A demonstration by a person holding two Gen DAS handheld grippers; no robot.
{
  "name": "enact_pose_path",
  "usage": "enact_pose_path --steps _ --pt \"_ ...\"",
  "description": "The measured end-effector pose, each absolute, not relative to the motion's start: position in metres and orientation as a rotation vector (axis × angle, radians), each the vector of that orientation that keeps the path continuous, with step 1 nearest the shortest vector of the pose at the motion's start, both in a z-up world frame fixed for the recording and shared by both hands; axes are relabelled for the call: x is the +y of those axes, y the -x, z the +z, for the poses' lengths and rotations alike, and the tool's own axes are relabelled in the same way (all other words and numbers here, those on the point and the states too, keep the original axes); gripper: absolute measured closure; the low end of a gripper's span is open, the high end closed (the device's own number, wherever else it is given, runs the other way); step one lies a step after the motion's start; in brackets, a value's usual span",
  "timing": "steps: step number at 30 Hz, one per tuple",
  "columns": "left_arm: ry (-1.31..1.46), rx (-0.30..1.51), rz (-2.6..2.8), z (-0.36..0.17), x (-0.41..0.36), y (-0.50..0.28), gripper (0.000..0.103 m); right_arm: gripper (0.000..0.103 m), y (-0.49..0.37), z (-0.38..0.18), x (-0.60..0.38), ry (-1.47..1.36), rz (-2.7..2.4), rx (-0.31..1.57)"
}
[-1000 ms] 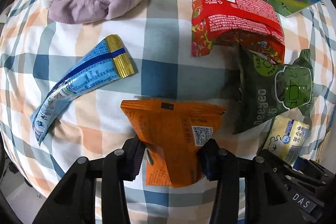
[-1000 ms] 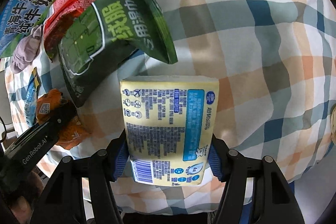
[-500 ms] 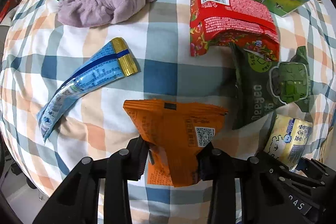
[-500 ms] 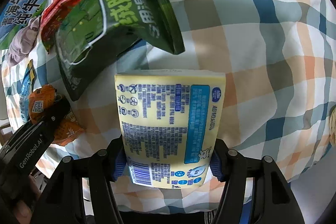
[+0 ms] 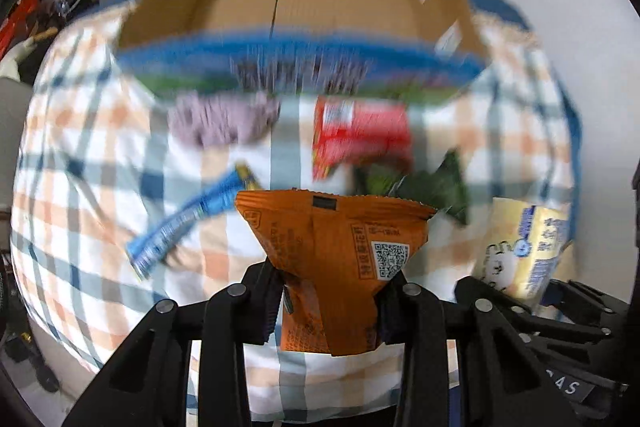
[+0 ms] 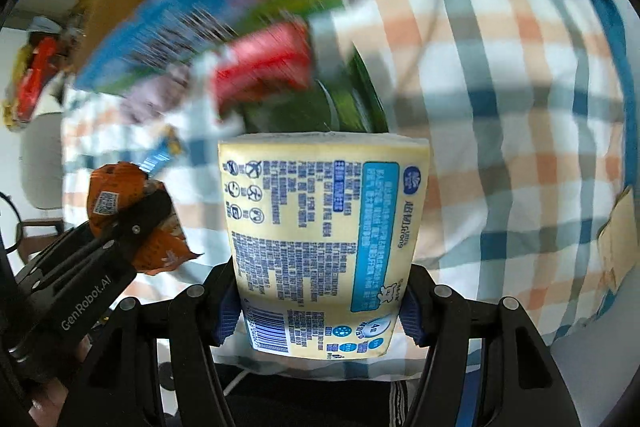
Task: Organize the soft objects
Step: 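Carry both items into the cardboard box and open both grippers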
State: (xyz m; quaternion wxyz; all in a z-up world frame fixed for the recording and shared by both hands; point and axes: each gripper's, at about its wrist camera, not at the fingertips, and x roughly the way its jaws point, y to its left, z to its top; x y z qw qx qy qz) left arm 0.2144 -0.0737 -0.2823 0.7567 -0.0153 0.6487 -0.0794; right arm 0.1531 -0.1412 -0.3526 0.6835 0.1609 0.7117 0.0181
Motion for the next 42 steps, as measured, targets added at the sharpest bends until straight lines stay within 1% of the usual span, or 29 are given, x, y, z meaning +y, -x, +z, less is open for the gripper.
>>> enact_pose_path --steps 6,8,9,11,13,16,18,20,22,25,29,36,38,39,40,41,42 --pt "0.084 1.307 -0.262 -0.202 -0.071 -0.269 0.07 0.037 -0.199 -0.276 -0.167 -0.369 0.108 1.463" --pt "0.107 1.291 -0.282 -0.185 -0.066 -0.29 0.07 0.037 -0.22 -0.253 -0.172 -0.355 0.117 1.417" --pt "0.117 1.286 -0.285 -0.175 -0.067 -0.3 0.07 0.037 -0.227 -0.232 -0.19 -0.345 0.116 1.405" --pt "0.125 1.278 -0.287 -0.173 -0.064 -0.332 0.07 0.037 -0.255 -0.221 -0.187 -0.337 0.114 1.384" --pt "0.128 1.282 -0.28 -0.18 -0.062 -0.357 0.07 0.037 -0.283 -0.217 -0.189 -0.319 0.107 1.371" --pt "0.142 1.339 -0.292 -0.196 -0.059 -0.404 0.07 0.037 -0.329 -0.22 -0.193 -0.298 0.095 1.369" --pt "0.157 1.385 -0.301 -0.219 -0.058 -0.434 0.07 0.037 -0.359 -0.233 -0.19 -0.29 0.085 1.386" --pt "0.159 1.424 -0.302 -0.241 -0.06 -0.456 0.07 0.037 -0.391 -0.231 -0.191 -0.282 0.065 1.398" --pt "0.178 1.472 -0.311 -0.265 -0.06 -0.477 0.07 0.037 -0.422 -0.246 -0.189 -0.267 0.054 1.411" --pt "0.195 1.516 -0.314 -0.294 -0.06 -0.501 0.069 0.037 -0.453 -0.267 -0.19 -0.255 0.043 1.439" --pt "0.203 1.551 -0.334 -0.316 -0.063 -0.524 0.069 0.037 -0.485 -0.297 -0.188 -0.218 0.028 1.47" --pt "0.165 1.591 -0.313 -0.335 -0.072 -0.548 0.067 0.037 -0.518 -0.334 -0.184 -0.153 0.007 1.544" --pt "0.151 1.588 -0.311 -0.335 -0.075 -0.552 0.063 0.036 -0.523 -0.34 -0.184 -0.129 -0.007 1.555" --pt "0.134 1.577 -0.309 -0.335 -0.076 -0.552 0.054 0.036 -0.522 -0.341 -0.184 -0.118 -0.013 1.556" --pt "0.12 1.567 -0.312 -0.333 -0.077 -0.552 0.043 0.036 -0.522 -0.342 -0.184 -0.113 -0.01 1.556" --pt "0.103 1.556 -0.311 -0.331 -0.079 -0.551 0.038 0.035 -0.524 -0.343 -0.184 -0.109 -0.014 1.554" --pt "0.091 1.544 -0.304 -0.329 -0.079 -0.55 0.034 0.031 -0.524 -0.343 -0.185 -0.106 -0.021 1.553"
